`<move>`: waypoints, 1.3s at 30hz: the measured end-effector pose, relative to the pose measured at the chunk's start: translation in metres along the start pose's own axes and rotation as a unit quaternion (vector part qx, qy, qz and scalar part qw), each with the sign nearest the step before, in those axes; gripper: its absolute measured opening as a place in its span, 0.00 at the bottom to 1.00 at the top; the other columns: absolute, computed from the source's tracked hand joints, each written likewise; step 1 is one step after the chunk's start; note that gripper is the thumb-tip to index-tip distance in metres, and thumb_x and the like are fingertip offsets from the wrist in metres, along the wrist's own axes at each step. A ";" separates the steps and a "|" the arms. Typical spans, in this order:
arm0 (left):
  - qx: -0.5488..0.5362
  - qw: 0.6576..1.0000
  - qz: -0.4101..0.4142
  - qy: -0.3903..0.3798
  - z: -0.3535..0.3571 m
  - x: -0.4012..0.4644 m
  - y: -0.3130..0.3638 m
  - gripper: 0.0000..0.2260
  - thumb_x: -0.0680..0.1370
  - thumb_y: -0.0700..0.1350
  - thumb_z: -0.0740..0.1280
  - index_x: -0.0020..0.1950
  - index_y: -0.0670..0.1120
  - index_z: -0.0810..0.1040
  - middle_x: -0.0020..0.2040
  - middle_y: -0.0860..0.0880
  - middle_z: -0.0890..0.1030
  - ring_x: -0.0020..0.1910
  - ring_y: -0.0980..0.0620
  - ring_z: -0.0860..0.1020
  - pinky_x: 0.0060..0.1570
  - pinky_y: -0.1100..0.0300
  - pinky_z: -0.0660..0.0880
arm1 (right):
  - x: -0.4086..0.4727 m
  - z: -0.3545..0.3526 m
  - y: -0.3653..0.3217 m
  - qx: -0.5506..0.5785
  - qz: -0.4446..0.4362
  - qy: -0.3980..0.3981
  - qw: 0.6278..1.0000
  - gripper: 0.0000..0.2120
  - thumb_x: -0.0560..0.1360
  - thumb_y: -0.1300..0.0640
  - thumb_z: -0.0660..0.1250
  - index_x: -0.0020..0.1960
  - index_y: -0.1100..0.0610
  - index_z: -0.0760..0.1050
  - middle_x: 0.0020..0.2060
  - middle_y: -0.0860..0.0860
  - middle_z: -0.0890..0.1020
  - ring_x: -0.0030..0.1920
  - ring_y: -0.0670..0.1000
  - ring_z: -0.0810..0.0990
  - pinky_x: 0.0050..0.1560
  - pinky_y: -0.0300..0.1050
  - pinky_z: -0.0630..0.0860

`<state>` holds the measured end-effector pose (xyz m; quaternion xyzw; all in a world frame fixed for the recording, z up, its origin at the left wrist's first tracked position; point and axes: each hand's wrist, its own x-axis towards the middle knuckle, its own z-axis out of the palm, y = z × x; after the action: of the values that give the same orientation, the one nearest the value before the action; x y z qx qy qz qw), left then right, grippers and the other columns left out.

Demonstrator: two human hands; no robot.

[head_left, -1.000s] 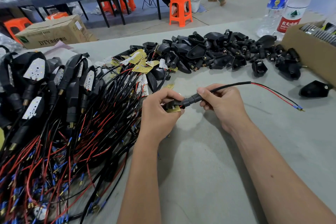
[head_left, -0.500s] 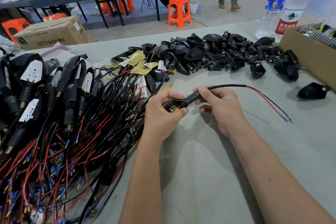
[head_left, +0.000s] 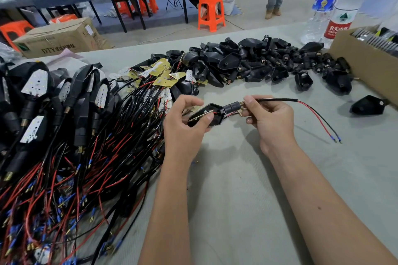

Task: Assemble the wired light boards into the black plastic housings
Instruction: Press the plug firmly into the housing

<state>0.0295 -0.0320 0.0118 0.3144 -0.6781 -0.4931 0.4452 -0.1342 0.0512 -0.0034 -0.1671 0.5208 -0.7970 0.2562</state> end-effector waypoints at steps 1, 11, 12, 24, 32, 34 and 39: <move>0.026 0.999 0.019 0.008 0.000 0.001 0.000 0.10 0.73 0.39 0.77 0.48 0.51 0.81 0.55 0.55 0.83 0.55 0.54 0.83 0.51 0.54 0.83 | 0.000 0.000 0.000 -0.005 -0.005 0.007 1.000 0.02 0.75 0.63 0.76 0.45 0.59 0.83 0.36 0.55 0.86 0.34 0.50 0.84 0.29 0.36 0.75; 0.229 0.952 0.167 0.114 -0.001 0.001 -0.007 0.06 0.71 0.43 0.81 0.39 0.51 0.85 0.58 0.54 0.79 0.58 0.50 0.74 0.58 0.68 0.69 | -0.005 0.003 0.002 -0.091 -0.064 0.004 0.994 0.02 0.75 0.64 0.76 0.46 0.61 0.83 0.35 0.55 0.86 0.36 0.53 0.87 0.33 0.39 0.80; 0.249 0.945 0.175 0.117 0.000 0.001 -0.007 0.06 0.71 0.43 0.81 0.38 0.50 0.85 0.58 0.53 0.79 0.59 0.49 0.72 0.56 0.73 0.65 | -0.006 0.003 0.001 -0.098 -0.069 0.008 0.993 0.02 0.75 0.63 0.76 0.46 0.60 0.83 0.35 0.55 0.86 0.36 0.53 0.87 0.33 0.39 0.80; -0.049 0.986 -0.116 0.105 0.005 0.004 -0.004 0.04 0.74 0.43 0.78 0.39 0.50 0.87 0.62 0.52 0.83 0.59 0.65 0.79 0.62 0.59 0.76 | -0.011 0.007 -0.002 -0.037 -0.065 -0.021 0.997 0.03 0.76 0.64 0.75 0.46 0.57 0.83 0.39 0.56 0.87 0.42 0.54 0.88 0.35 0.40 0.80; -0.172 0.948 -0.183 0.196 0.013 0.002 0.000 0.14 0.70 0.39 0.81 0.29 0.48 0.80 0.53 0.46 0.84 0.55 0.48 0.85 0.39 0.57 0.83 | -0.011 0.009 -0.003 0.022 -0.033 -0.046 0.998 0.02 0.77 0.65 0.73 0.49 0.61 0.82 0.41 0.59 0.87 0.43 0.56 0.88 0.35 0.39 0.79; -0.194 0.944 -0.187 0.188 0.009 0.003 0.001 0.14 0.70 0.39 0.81 0.32 0.45 0.78 0.51 0.44 0.86 0.48 0.48 0.86 0.30 0.61 0.79 | -0.011 0.009 -0.004 0.030 -0.029 -0.049 0.998 0.02 0.77 0.65 0.73 0.49 0.61 0.81 0.42 0.59 0.87 0.44 0.56 0.88 0.35 0.39 0.79; -0.150 0.973 -0.152 0.092 -0.003 0.005 0.001 0.05 0.77 0.40 0.76 0.40 0.45 0.86 0.39 0.48 0.86 0.42 0.45 0.85 0.38 0.57 0.83 | -0.010 0.005 -0.006 0.052 -0.013 -0.009 0.998 0.02 0.77 0.64 0.73 0.49 0.60 0.82 0.42 0.60 0.87 0.42 0.55 0.88 0.34 0.38 0.78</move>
<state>0.0306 -0.0371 0.0143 0.3871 -0.4971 -0.6201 0.4674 -0.1246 0.0549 0.0041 -0.1671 0.4738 -0.8251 0.2586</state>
